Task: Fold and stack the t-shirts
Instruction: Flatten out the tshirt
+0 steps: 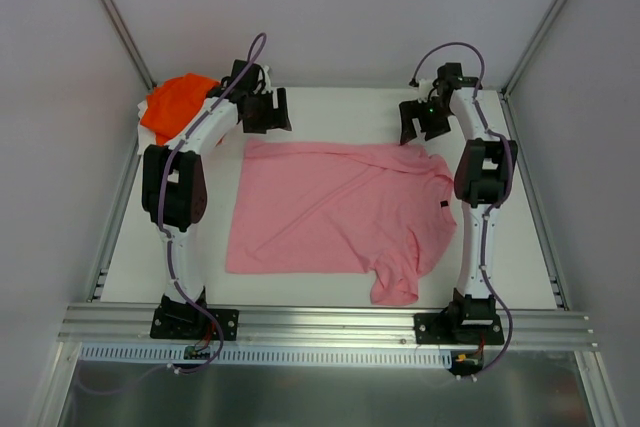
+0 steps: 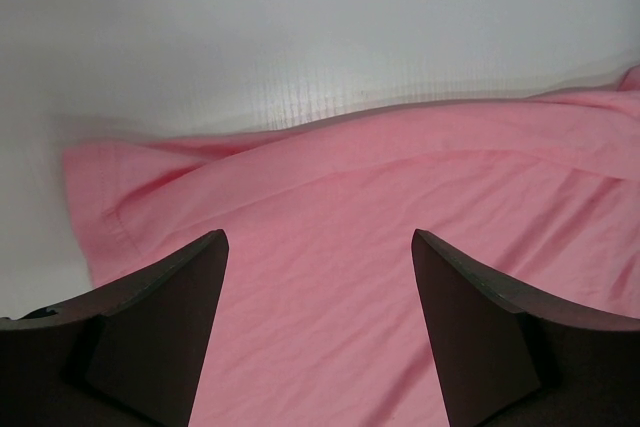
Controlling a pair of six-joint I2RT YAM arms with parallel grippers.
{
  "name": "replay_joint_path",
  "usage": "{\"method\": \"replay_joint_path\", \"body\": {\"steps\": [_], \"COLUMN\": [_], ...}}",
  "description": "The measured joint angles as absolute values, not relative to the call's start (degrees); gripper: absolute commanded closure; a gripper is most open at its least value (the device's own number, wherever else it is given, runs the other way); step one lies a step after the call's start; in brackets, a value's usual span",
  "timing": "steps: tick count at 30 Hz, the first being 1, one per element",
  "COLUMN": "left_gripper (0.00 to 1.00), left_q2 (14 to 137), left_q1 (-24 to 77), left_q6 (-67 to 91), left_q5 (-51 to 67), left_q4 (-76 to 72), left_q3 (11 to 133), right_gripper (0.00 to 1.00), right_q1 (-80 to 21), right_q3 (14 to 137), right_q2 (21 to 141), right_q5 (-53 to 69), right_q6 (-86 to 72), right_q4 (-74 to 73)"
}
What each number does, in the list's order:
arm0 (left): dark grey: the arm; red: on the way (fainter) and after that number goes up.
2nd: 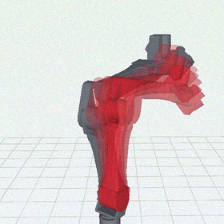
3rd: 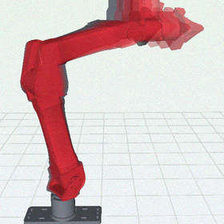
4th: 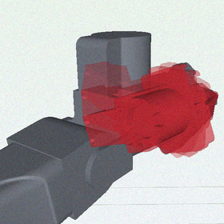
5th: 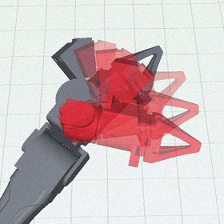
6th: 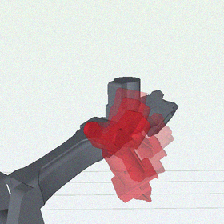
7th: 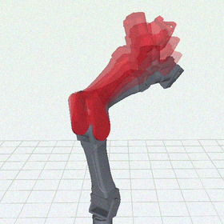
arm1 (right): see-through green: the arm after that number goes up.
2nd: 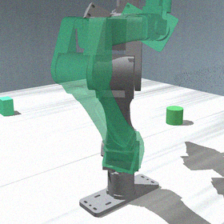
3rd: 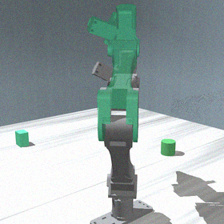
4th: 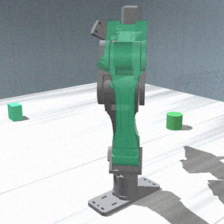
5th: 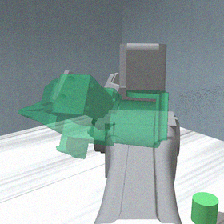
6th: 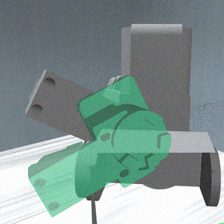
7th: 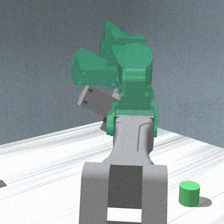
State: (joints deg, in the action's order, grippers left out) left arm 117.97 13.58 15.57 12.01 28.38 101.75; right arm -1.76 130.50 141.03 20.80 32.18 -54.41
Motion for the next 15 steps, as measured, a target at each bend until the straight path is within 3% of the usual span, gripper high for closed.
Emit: {"method": "replay_joint_path", "body": {"steps": [7, 9, 12, 13, 15], "left_gripper": [0.24, 0.24, 0.24, 0.24, 0.24], "left_q2": [118.0, 118.0, 118.0, 118.0, 118.0], "left_q1": [13.6, 13.6, 13.6, 13.6, 13.6], "left_q6": [15.6, 15.5, 15.4, 15.3, 15.3], "left_q5": [12.0, 12.0, 12.0, 12.0, 12.0], "left_q4": [29.2, 29.5, 29.9, 30.0, 30.1], "left_q3": [102.1, 102.3, 102.6, 102.7, 102.9], "right_gripper": [0.12, 0.19, 0.42, 0.55, 0.64], "right_q1": [-1.3, -1.3, -1.3, -1.3, -1.3], "right_q3": [130.5, 130.5, 130.6, 130.6, 130.7], "right_q2": [142.8, 143.1, 143.2, 143.2, 143.3], "right_q5": [18.2, 18.1, 18.1, 18.1, 18.2], "right_q6": [31.9, 31.9, 31.9, 31.9, 31.7], "right_q4": [-53.5, -53.3, -53.0, -52.9, -52.9]}}
